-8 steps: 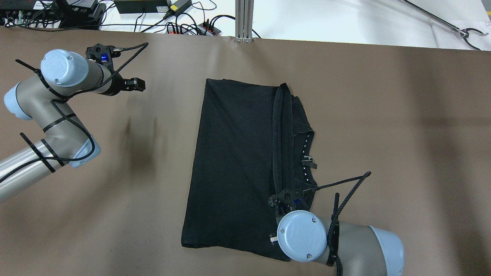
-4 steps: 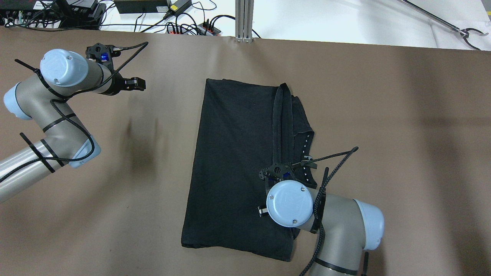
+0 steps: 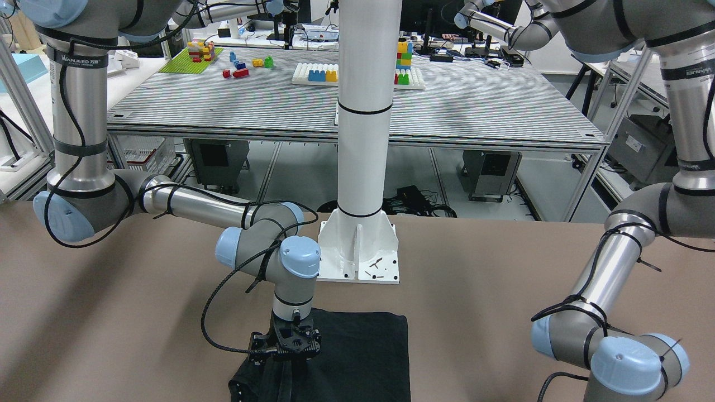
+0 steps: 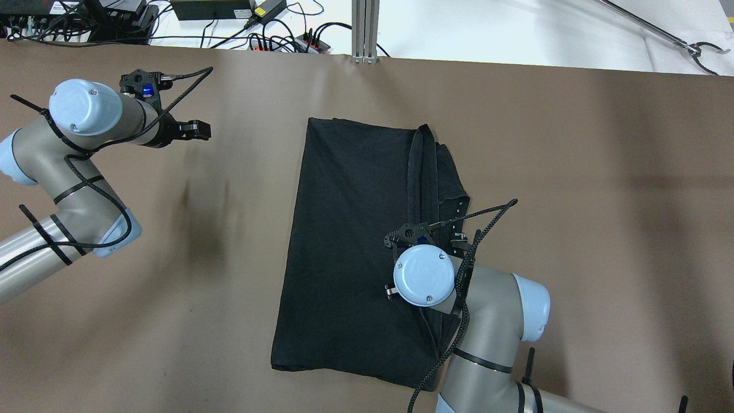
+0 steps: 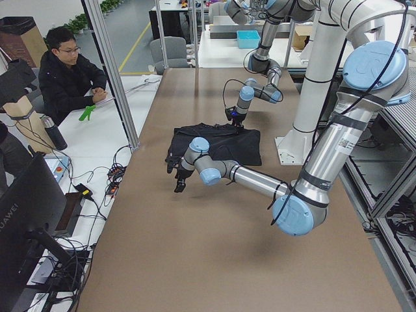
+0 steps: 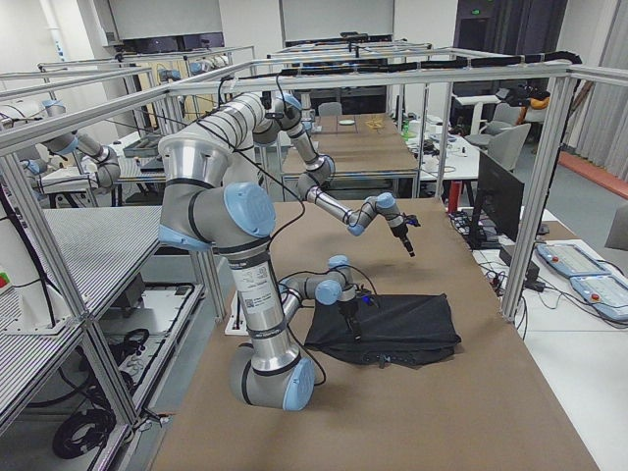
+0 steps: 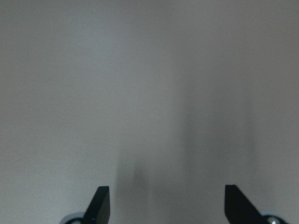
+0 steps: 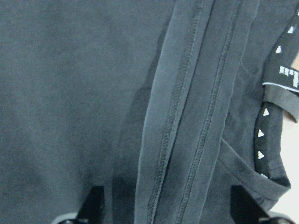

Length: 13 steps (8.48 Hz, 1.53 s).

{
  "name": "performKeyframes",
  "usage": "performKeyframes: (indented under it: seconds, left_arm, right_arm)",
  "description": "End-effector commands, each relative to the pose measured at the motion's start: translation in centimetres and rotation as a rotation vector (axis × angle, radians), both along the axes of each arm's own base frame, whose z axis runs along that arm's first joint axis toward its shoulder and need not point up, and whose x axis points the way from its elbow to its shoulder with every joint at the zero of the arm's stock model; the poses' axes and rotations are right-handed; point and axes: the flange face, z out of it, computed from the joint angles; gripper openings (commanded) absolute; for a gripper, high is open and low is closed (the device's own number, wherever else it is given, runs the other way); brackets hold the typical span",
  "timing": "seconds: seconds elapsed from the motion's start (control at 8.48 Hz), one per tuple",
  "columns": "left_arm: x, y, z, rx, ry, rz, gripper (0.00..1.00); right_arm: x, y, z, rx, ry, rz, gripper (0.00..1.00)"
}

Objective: Fold clothes

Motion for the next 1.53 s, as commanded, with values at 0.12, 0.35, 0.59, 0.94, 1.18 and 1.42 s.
performKeyframes:
  seconds: [0.12,0.35,0.59,0.94,1.18,1.42]
  left_arm:
    - [-0.4,0.5,0.7,-0.007,-0.002,-0.001,0.88]
    - [-0.4,0.5,0.7,-0.007,-0.002,-0.001,0.88]
    - [-0.4,0.5,0.7,-0.006,-0.003,-0.003,0.88]
    - [-0.4,0.5,0.7,-0.006,-0.003,-0.003,0.88]
    - [-0.4,0.5,0.6,-0.005,-0.002,-0.003,0.88]
    - [-0.4,0.5,0.5,-0.004,-0.001,-0.001,0.88]
  right_arm:
    - [-0.6,-0.9,1.5,0.005,0.020,-0.006,0.95]
    - [0.7,-2.5,2.0,0.022,0.025,-0.004,0.95]
    - [2.0,-3.4,3.9,0.062,0.066,-0.057,0.95]
    - [8.2,-3.1,5.9,0.072,0.064,-0.119,0.95]
    - [8.4,-4.6,3.9,0.085,0.042,-0.091,0.95]
    - [5.3,-9.5,0.0,0.084,0.029,-0.044,0.95]
